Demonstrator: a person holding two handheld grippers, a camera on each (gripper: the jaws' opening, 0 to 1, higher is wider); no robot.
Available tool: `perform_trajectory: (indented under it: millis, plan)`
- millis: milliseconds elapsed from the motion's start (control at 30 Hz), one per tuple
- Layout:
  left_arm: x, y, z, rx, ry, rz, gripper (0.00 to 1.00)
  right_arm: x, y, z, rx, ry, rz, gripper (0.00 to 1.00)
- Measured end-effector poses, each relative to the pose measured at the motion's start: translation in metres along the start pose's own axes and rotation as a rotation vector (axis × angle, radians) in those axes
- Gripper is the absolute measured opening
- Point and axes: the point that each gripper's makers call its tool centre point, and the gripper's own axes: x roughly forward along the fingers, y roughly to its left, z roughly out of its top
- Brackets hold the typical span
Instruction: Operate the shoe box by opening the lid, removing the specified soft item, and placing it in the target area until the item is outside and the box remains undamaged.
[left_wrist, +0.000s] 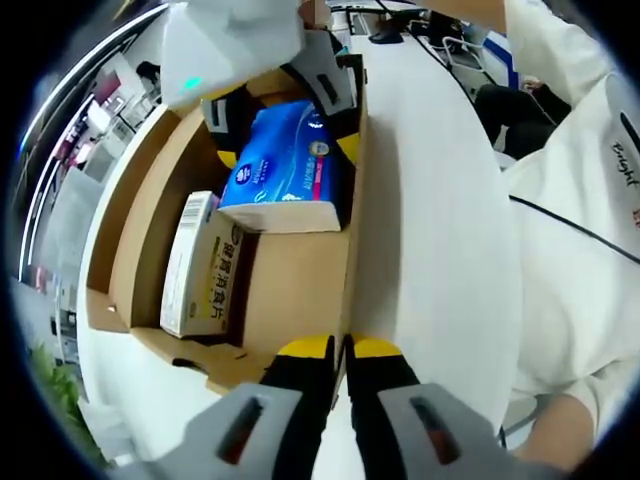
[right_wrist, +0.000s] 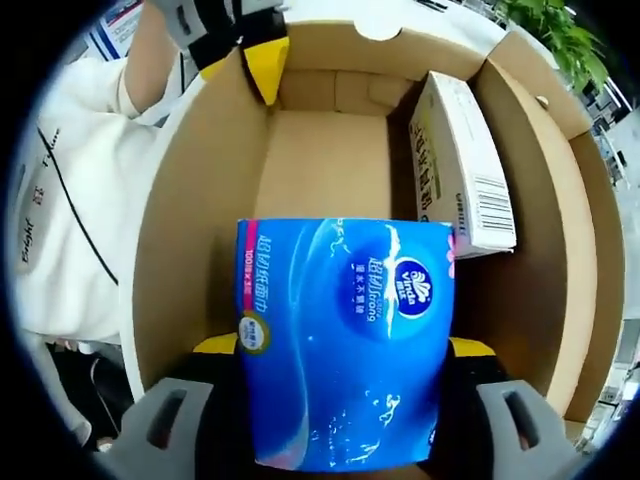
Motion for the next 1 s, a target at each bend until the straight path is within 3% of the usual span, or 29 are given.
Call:
perform_trajectory:
  millis: [200,500,667,867,1000]
  plan:
    - [0.0,0.0,0.0,0.0,0.004,0.0,0.05,0.008,-0.002,-0.003,0.038,0.03,0.036,0.83]
    - [0.0,0.001,0.0,-0.006,0.005,-0.001,0.05,0.003,-0.035,-0.001,0.036,0.054,0.036,0.84]
    - [0.0,0.0,0.0,-0.002,0.003,-0.003,0.05,0.002,-0.027,-0.003,0.035,0.059,0.031,0.82]
    - [0.0,0.0,0.0,-0.014,0.008,-0.009,0.04,-0.002,-0.016,-0.002,0.029,0.077,0.037,0.71]
    - [0.0,-0.001,0.0,-0.005,0.005,-0.015,0.04,-0.005,-0.008,-0.002,0.053,0.035,0.065,0.69]
